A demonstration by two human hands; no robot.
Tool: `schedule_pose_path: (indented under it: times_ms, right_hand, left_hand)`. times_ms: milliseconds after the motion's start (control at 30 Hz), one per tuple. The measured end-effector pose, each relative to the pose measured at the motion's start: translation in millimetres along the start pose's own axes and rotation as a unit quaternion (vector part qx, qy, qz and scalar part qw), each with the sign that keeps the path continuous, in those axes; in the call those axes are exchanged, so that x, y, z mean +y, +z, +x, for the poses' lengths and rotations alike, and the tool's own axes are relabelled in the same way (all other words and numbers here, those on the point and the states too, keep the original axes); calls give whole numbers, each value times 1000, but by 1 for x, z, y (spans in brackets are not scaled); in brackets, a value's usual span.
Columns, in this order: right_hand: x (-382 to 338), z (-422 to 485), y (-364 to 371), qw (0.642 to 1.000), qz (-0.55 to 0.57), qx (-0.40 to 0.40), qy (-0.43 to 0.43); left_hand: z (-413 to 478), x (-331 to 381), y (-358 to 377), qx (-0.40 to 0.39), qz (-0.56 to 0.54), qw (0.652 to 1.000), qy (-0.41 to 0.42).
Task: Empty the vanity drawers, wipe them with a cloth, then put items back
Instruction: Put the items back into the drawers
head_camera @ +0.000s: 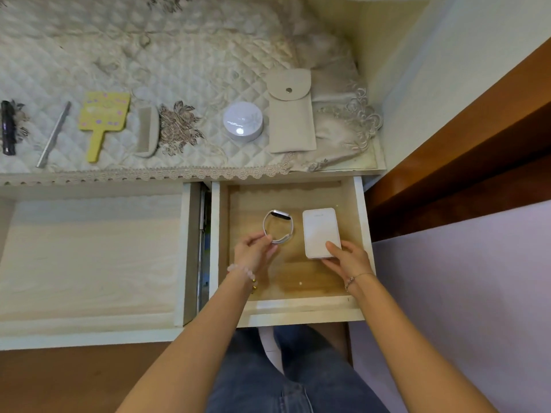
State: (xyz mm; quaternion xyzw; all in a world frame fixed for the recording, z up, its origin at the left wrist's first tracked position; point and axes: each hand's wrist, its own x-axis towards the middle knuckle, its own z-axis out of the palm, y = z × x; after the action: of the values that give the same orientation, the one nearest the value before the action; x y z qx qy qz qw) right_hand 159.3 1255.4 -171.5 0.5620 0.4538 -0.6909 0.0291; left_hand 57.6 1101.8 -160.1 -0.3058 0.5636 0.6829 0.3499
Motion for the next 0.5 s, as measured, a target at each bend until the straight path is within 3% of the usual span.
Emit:
schedule_pose_path:
  times_ms: [500]
  right_hand:
    - [8,28,5,998,16,-6,53]
  left_hand:
    - [26,-27,8,74,-10,997,-7]
